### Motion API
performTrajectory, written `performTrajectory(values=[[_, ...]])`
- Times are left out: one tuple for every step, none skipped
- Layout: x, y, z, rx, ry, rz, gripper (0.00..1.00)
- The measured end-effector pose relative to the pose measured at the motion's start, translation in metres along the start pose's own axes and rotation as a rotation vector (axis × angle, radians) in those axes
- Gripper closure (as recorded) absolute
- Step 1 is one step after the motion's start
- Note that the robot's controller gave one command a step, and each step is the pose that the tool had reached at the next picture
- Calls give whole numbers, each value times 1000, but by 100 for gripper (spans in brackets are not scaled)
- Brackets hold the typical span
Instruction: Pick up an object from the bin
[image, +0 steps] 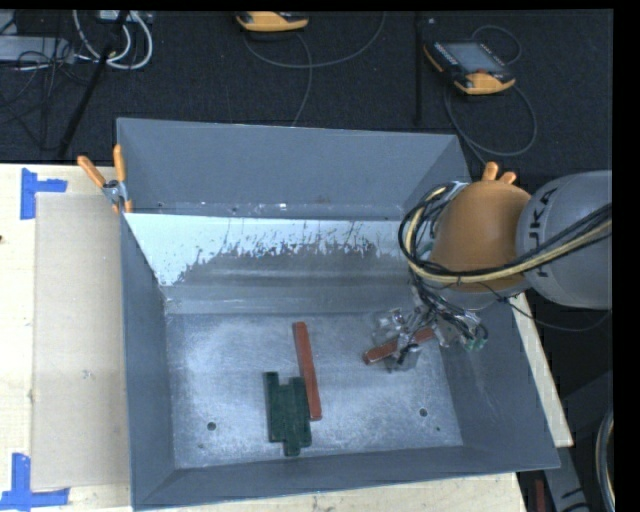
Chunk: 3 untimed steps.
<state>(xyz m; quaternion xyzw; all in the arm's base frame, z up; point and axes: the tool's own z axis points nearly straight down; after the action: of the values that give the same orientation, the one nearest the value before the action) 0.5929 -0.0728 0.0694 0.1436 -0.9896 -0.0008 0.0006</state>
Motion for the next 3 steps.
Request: performTrajectory(values=[[-2, 5, -91, 4, -9, -13, 100], [65, -45, -82, 1, 3, -248, 100], [113, -13, -96, -2, 3, -298, 100]])
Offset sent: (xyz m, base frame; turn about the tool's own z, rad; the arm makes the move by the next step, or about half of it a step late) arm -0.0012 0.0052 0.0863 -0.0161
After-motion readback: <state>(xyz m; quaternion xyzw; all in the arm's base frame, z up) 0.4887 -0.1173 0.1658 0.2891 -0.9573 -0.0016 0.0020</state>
